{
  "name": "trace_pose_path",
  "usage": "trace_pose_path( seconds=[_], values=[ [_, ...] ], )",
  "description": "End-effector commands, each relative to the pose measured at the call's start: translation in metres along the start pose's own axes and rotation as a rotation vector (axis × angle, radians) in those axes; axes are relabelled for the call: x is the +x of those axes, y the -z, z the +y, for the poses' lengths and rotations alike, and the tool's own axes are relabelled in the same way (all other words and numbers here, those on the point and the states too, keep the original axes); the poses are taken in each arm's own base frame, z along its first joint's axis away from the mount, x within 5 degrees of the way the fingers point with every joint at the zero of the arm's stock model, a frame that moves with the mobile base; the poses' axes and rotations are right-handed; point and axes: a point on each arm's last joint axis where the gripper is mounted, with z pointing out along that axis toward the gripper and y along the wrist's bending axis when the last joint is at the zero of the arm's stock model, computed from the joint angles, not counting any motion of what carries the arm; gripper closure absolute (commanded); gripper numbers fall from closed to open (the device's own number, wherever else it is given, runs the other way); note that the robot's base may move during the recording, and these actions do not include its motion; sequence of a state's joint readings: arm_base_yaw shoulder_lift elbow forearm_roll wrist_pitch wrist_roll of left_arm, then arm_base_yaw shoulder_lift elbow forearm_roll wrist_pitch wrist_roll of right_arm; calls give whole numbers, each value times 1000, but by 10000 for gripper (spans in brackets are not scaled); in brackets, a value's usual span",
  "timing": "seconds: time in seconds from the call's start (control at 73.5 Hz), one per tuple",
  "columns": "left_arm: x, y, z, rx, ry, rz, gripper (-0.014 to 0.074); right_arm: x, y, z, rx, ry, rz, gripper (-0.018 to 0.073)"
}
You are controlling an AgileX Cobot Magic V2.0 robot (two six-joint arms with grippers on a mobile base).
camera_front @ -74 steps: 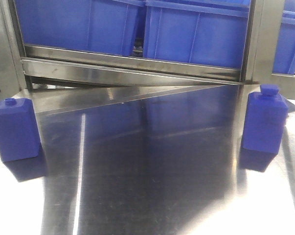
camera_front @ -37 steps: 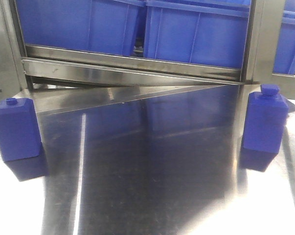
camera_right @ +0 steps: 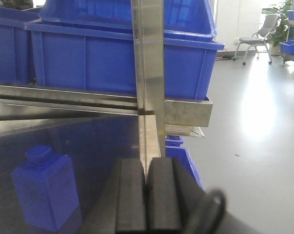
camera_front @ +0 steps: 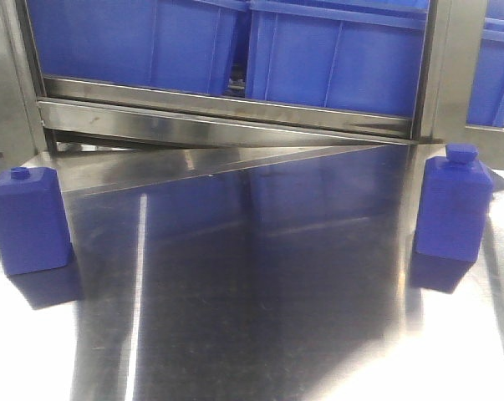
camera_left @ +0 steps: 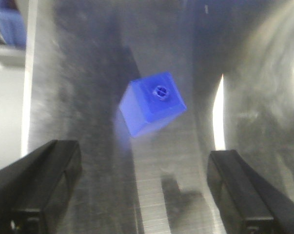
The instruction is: Pick and sort blue part to right shelf
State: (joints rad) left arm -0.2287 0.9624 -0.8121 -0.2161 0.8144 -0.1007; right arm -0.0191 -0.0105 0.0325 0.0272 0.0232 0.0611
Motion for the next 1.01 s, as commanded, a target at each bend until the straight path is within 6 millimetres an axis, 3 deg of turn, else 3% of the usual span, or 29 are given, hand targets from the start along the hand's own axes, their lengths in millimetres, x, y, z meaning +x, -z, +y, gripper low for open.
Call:
trace_pose_path(
  seconds=[0.0,0.231,0.408,0.721,0.993],
  values=[
    [-25,-2,-10,31,19,-30,-14,-17,3,1,-5,4,-133,501],
    [-67,-35,-18,-1,145,164,-13,-17,3,1,-5,4,-133,501],
    [-81,-63,-19,-43,232,310,-13,-17,3,1,-5,4,-133,501],
    [-73,-115,-29,-80,225,444,-13,-17,3,1,-5,4,-133,501],
    [-69,-140,-26,-118,198,469,-13,-17,3,1,-5,4,-133,501]
  ],
)
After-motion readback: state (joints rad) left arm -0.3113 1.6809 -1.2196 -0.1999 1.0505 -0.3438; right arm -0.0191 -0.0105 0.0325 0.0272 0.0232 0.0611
